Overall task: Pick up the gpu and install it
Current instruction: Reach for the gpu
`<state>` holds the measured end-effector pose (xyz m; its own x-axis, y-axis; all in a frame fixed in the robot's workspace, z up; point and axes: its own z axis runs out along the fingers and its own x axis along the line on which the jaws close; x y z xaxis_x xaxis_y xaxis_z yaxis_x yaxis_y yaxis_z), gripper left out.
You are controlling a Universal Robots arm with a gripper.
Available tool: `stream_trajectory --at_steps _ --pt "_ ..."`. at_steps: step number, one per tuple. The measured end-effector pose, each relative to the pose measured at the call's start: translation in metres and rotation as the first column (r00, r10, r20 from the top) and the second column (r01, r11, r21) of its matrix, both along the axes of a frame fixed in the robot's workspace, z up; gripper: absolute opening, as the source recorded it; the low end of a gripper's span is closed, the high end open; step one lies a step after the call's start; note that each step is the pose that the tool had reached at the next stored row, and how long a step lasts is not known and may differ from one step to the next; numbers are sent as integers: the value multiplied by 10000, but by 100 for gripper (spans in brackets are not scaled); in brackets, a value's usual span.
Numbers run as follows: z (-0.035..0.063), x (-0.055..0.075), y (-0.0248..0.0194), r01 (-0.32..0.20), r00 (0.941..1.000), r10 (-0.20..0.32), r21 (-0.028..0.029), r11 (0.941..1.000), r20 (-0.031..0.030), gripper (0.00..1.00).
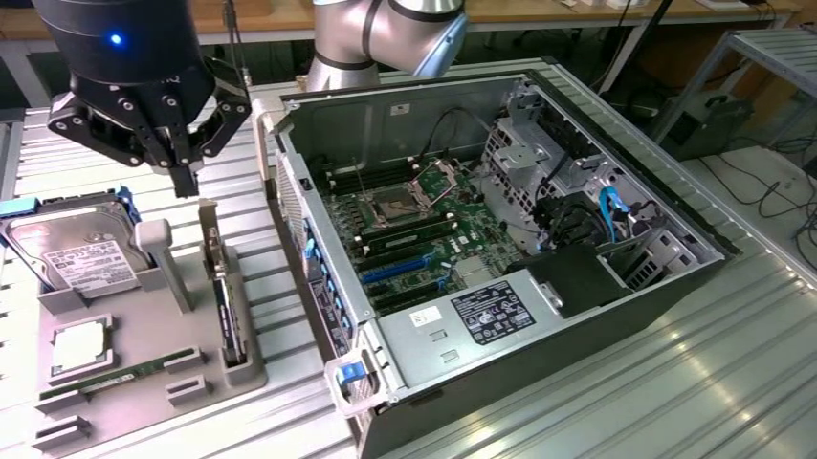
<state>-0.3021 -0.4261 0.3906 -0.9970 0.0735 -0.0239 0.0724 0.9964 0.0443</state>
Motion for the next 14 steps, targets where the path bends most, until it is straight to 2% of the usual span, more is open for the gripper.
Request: stream_trajectory --at_steps 9,14 --pt "-32 1 -105 0 10000 0 0 10000 -30 11" --pt "-32 1 -106 -1 10000 1 0 10000 -30 11"
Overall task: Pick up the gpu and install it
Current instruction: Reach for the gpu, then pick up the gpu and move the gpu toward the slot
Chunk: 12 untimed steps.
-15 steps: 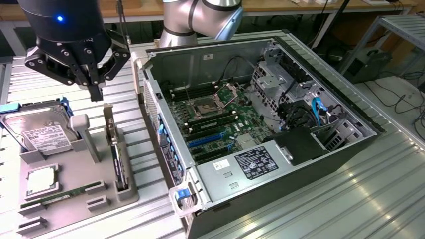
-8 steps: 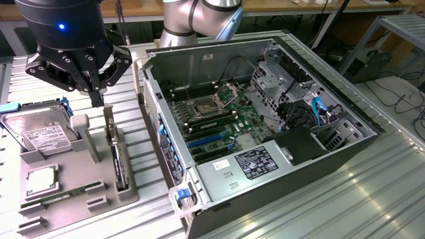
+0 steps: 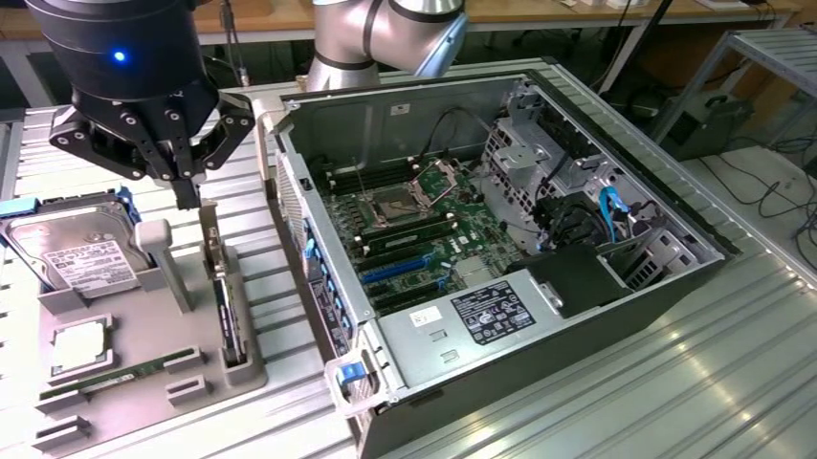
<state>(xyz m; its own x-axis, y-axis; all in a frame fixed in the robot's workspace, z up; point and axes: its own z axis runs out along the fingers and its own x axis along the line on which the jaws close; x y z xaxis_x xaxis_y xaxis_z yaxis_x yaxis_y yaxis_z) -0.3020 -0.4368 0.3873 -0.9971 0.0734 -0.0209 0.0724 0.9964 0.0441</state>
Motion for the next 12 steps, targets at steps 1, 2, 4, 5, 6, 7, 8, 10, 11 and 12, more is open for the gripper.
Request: stream_trajectory --at_steps 1,2,4,5,6,7,8,10,11,12 --pt "0 0 0 1 10000 -1 0 10000 0 11" --pt "0 0 0 1 10000 -1 0 10000 0 11" --pt "0 0 0 0 10000 0 0 10000 -1 11" --pt "0 0 0 0 10000 0 0 10000 0 11" --pt "0 0 0 0 10000 0 0 10000 -1 11" --pt "0 0 0 1 10000 -1 0 10000 0 11" --pt "0 0 0 0 10000 0 0 10000 0 11" --pt "0 0 0 1 10000 -1 0 10000 0 11" --pt "0 0 0 1 10000 -1 0 10000 0 24" --pt "0 0 0 0 10000 0 0 10000 0 24"
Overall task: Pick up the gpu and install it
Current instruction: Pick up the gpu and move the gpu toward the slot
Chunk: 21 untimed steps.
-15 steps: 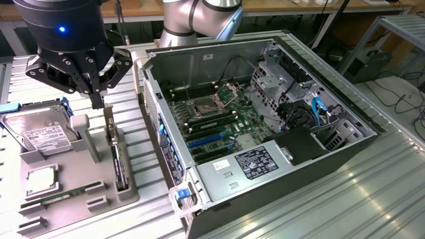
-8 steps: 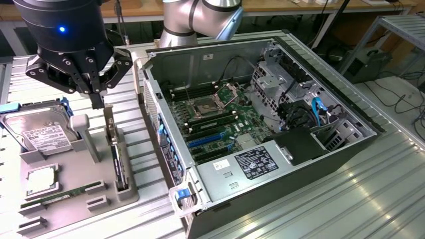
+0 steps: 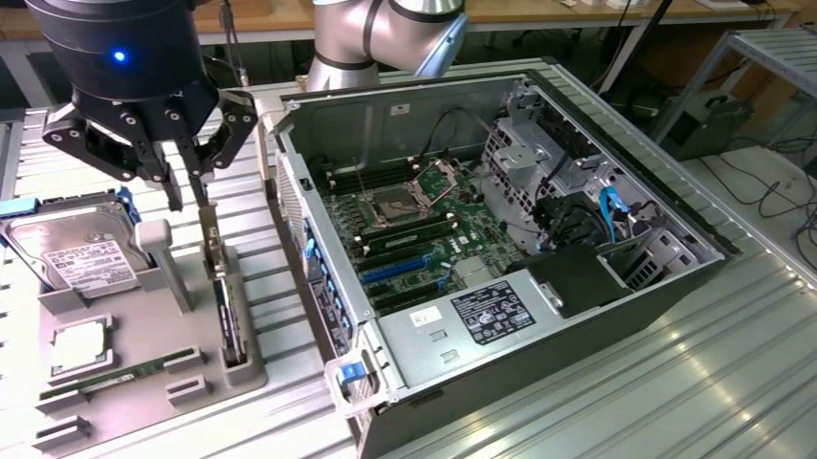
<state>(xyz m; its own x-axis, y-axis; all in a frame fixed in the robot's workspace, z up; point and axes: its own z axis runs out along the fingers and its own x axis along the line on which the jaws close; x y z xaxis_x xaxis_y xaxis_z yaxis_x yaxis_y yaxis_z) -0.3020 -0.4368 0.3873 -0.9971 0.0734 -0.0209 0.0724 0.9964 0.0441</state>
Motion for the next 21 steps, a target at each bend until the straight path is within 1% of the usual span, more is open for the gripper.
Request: stream_trajectory --at_steps 2,3,8,9,10,15,18,21 --pt "0 0 0 0 10000 0 0 10000 0 36" --pt "0 0 0 0 10000 0 0 10000 0 36" --pt "0 0 0 0 10000 0 0 10000 0 66" --pt "0 0 0 0 10000 0 0 10000 0 66" --pt "0 0 0 0 10000 0 0 10000 0 72" --pt "0 0 0 1 10000 -1 0 10000 0 72" --pt "-18 -1 -4 -21 10000 21 1 10000 2 72" --pt "-50 -3 -4 -284 9996 284 0 9996 -9 72"
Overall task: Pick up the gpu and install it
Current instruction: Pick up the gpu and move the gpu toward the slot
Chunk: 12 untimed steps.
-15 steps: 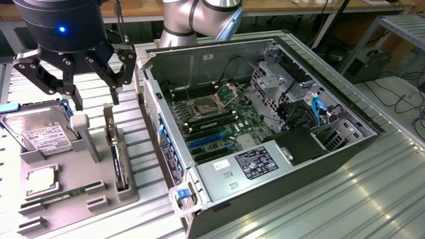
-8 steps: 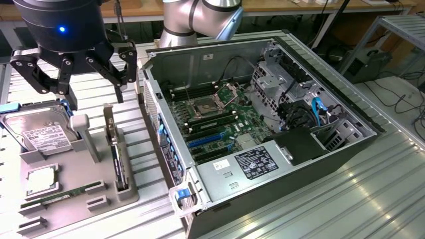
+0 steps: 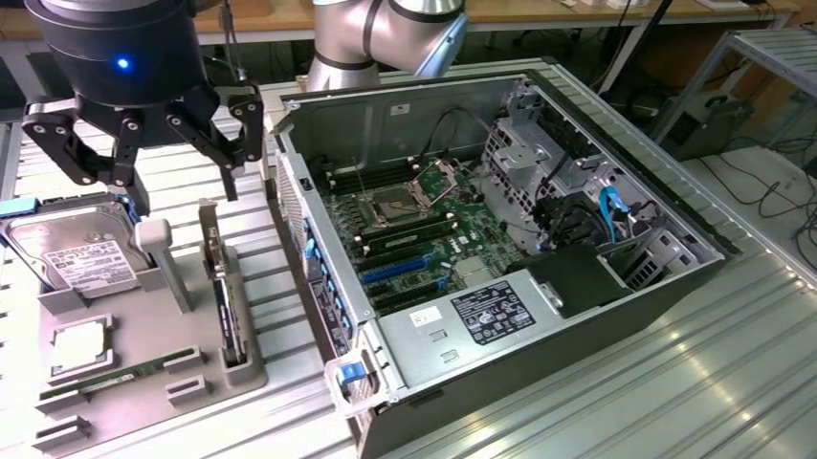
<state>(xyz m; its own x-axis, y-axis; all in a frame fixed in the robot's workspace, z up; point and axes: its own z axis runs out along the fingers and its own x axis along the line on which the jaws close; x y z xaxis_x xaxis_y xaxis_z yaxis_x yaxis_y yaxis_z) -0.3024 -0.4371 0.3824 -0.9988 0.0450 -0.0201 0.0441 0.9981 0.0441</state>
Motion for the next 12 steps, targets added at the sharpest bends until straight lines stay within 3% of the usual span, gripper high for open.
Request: stream_trajectory --at_steps 12 --pt "-208 -1 0 -229 9997 229 -7 9997 -2 72"
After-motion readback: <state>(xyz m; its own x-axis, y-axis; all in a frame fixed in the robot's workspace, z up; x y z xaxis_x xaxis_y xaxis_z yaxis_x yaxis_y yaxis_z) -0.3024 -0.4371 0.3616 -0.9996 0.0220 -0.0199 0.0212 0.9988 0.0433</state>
